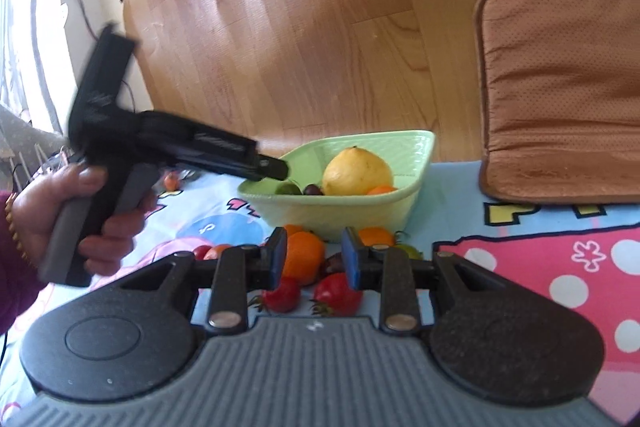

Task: Organize fruits
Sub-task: 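Withdraw both grippers from the bowl toward the remaining fruit, then grasp a red cherry tomato with the left gripper while the right grasps a tangerine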

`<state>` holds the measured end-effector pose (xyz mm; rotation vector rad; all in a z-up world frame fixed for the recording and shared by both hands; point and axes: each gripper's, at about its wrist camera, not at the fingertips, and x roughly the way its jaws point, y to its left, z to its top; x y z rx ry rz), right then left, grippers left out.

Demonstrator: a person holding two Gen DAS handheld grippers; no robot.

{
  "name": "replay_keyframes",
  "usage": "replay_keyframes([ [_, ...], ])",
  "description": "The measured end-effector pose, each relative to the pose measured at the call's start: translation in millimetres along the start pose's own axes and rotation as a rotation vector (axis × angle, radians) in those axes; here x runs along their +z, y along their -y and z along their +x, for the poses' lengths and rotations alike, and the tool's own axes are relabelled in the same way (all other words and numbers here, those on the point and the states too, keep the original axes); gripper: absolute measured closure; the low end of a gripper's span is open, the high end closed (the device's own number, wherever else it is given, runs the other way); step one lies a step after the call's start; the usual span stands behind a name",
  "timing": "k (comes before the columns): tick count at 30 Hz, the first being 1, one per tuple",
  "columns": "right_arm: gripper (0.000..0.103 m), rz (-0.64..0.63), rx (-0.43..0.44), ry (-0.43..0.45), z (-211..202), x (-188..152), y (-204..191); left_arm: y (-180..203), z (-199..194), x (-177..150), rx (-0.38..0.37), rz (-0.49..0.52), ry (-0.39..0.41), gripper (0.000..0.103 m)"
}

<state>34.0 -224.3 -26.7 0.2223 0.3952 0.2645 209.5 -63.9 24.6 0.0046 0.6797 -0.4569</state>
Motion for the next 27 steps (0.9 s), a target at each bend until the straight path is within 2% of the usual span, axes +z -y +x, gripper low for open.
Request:
replay_keyframes([
  [4, 0.07, 0.026, 0.013, -0.011, 0.9, 0.5, 3.1, -6.6, -30.9, -13.6, 0.013, 0.006, 0.048, 0.062],
  [8, 0.07, -0.006, 0.017, -0.009, -0.4, -2.2, -3.8, -18.2, -44.1, -26.7, 0.017, -0.014, 0.041, 0.062],
  [11, 0.07, -0.064, 0.046, -0.013, -0.9, -4.2, -14.9, -27.0, -53.7, -43.1, -0.033, -0.051, 0.028, 0.062],
  [14, 0.07, -0.15, 0.095, -0.048, 2.7, -5.0, -33.0, -37.6, -54.7, -62.0, -0.105, -0.119, -0.015, 0.061],
  [18, 0.069, -0.399, 0.113, -0.101, 19.7, -9.8, -67.8, -49.7, -44.1, -74.1, -0.188, -0.248, -0.058, 0.059],
  [19, 0.067, -0.451, 0.11, -0.105, 26.3, -11.8, -74.1, -50.8, -41.1, -74.9, -0.186, -0.261, -0.057, 0.058],
  [21, 0.052, -0.507, 0.094, -0.122, 42.0, -14.6, -80.3, -51.7, -35.4, -76.0, -0.179, -0.269, -0.057, 0.058],
  [22, 0.051, -0.519, 0.098, -0.146, 49.8, -14.7, -82.5, -52.8, -33.6, -76.6, -0.184, -0.285, -0.054, 0.058],
  [24, 0.052, -0.538, 0.113, -0.173, 60.3, -13.6, -86.2, -56.0, -32.0, -78.9, -0.188, -0.315, -0.047, 0.059],
  [25, 0.055, -0.561, 0.101, -0.172, 63.3, -13.7, -88.2, -57.9, -32.4, -81.3, -0.189, -0.33, -0.039, 0.06],
  [26, 0.062, -0.581, 0.08, -0.165, 64.6, -13.8, -89.5, -58.3, -33.0, -82.7, -0.186, -0.342, -0.03, 0.066],
  [27, 0.062, -0.585, 0.073, -0.166, 64.3, -13.2, -89.4, -58.6, -34.1, -84.5, -0.166, -0.346, -0.029, 0.075],
])
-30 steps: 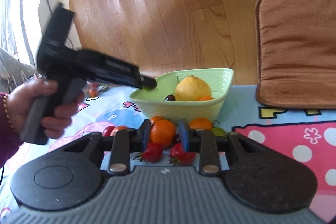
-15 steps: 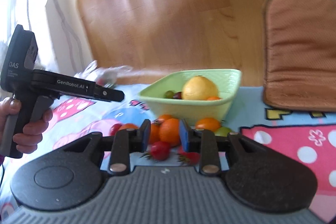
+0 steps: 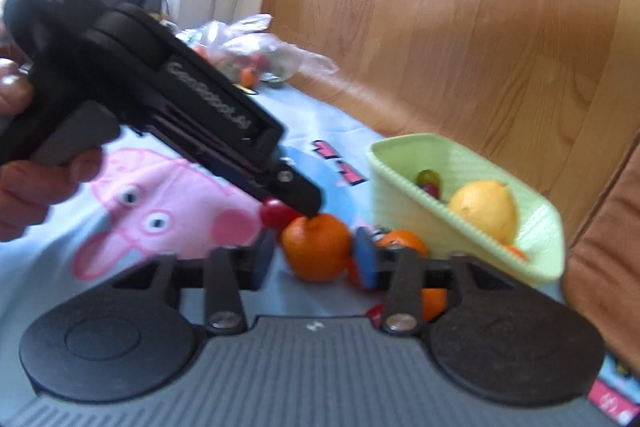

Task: Organize fruits
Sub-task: 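Grasp a red cherry tomato with the left gripper while the right grasps a tangerine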

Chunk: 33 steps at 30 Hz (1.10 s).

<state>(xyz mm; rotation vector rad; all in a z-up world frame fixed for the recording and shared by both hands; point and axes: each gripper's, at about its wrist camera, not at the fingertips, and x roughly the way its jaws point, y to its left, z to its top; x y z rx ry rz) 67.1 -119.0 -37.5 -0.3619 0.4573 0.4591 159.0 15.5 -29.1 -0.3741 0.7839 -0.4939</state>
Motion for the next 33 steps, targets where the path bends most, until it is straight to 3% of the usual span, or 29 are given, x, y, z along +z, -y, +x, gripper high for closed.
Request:
replay_keyframes([
  [3, 0.062, 0.08, 0.026, 0.005, -18.6, -2.9, 3.9, -0.8, -8.0, -8.3, -0.028, -0.03, -0.01, 0.075],
  [8, 0.062, 0.188, 0.054, 0.035, -78.2, -26.8, 3.5, 14.5, -32.0, -38.6, -0.057, 0.004, -0.004, 0.075],
  [15, 0.062, 0.314, 0.012, 0.0, -134.5, -61.5, -1.5, 38.6, -71.3, -85.5, -0.121, 0.033, 0.013, 0.075],
  [22, 0.059, 0.352, -0.003, -0.013, -135.4, -73.3, -9.7, 62.7, -73.0, -107.9, -0.008, 0.141, 0.01, 0.07],
  [27, 0.051, 0.336, -0.011, -0.013, -137.6, -77.1, -18.6, 78.7, -92.5, -113.2, 0.056, 0.244, 0.09, 0.046],
  [33, 0.047, 0.347, -0.018, -0.012, -139.3, -79.1, -17.6, 92.5, -89.7, -123.1, 0.075, 0.328, 0.078, 0.045],
])
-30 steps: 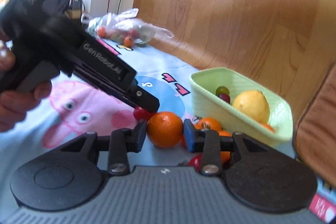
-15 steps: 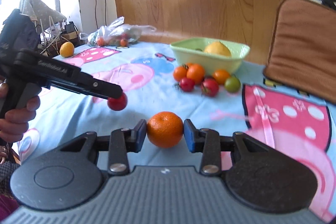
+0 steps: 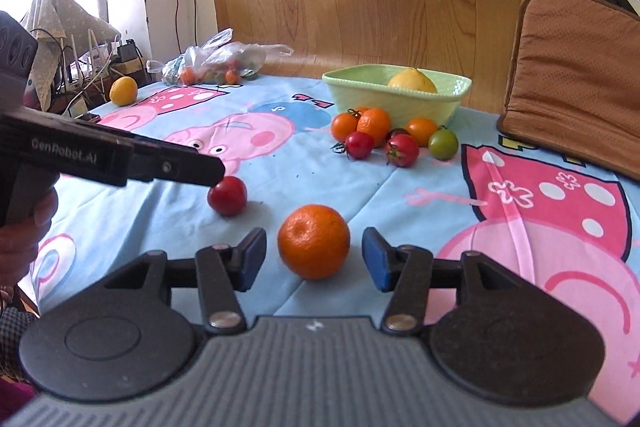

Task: Organize fruits
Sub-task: 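Grasp a red cherry tomato with the left gripper while the right grasps a tangerine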

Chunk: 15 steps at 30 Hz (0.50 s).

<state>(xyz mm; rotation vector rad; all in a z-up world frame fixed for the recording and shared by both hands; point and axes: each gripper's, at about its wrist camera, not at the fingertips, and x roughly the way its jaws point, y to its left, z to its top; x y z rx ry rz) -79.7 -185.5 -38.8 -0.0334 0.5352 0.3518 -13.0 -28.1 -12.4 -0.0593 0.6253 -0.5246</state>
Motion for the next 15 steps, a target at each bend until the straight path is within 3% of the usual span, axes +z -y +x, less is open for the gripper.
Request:
replay_keyframes([
  [4, 0.047, -0.015, -0.001, -0.003, -1.0, -1.1, -2.2, 2.8, 14.1, -3.4, 0.012, 0.019, -0.031, 0.048],
  [5, 0.048, -0.013, -0.002, -0.003, -0.6, -1.0, -1.9, 2.9, 18.1, -4.2, 0.016, 0.022, -0.042, 0.053],
  [6, 0.048, -0.011, -0.001, -0.005, 0.1, -0.9, -1.4, 2.5, 22.0, -5.1, 0.017, 0.024, -0.055, 0.068],
  [7, 0.057, -0.016, 0.003, -0.015, 1.7, -1.0, -1.4, 1.8, 25.2, -6.6, 0.019, 0.022, -0.067, 0.072],
  [15, 0.061, -0.029, -0.033, -0.015, -9.9, -1.4, 1.3, 21.7, 11.8, -7.9, -0.075, 0.021, -0.052, 0.073],
])
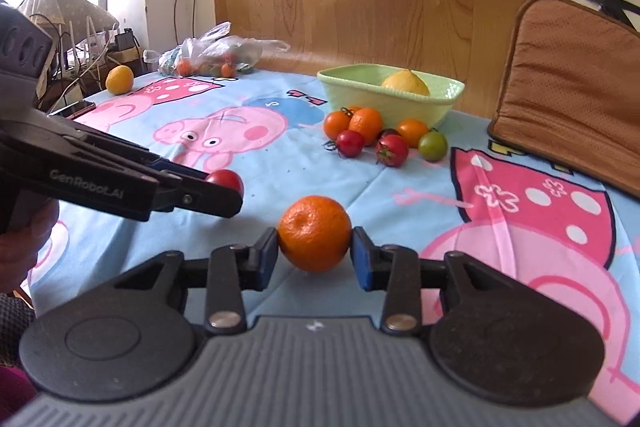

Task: Organize fruits
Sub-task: 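Grasp a red cherry tomato with the left gripper while the right grasps a tangerine, then carry the red tomato with the left gripper to the bowl while the right releases the tangerine there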

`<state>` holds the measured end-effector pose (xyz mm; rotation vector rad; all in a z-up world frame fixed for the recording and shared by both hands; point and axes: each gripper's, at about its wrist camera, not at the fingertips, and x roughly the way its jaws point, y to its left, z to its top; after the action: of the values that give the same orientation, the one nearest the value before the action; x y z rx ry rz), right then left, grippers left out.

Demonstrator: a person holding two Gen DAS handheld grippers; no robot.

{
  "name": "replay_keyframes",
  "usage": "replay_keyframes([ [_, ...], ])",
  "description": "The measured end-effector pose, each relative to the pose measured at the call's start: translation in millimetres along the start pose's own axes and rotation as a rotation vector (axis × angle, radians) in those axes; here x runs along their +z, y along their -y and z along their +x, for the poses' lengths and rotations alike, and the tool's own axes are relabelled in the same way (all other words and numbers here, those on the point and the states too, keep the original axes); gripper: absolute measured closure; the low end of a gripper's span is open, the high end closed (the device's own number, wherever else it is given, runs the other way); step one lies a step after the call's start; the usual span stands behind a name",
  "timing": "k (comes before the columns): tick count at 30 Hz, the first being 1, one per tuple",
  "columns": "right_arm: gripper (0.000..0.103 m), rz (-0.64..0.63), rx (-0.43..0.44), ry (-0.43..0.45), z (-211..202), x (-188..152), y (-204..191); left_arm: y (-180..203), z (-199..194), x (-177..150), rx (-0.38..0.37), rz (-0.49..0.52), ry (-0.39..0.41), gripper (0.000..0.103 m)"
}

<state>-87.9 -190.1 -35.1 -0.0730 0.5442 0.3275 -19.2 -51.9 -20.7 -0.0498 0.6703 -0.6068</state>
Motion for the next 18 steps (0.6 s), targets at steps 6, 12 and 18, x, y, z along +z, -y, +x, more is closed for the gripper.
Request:
replay_keyframes([
  [6, 0.061, 0.033, 0.023, -0.02, -14.2, -16.3, 1.6, 19.5, 9.2, -12.5, 0.024, 0.062, -0.053, 0.072],
  [12, 0.061, 0.083, 0.014, 0.065, -7.0, 13.6, 25.9, 10.1, 9.6, 27.9, 0.024, 0.066, -0.005, 0.072],
  [18, 0.061, 0.094, 0.005, 0.192, 32.7, 76.2, 64.0, -15.4, 48.8, 115.2, 0.082, 0.059, 0.075, 0.072],
])
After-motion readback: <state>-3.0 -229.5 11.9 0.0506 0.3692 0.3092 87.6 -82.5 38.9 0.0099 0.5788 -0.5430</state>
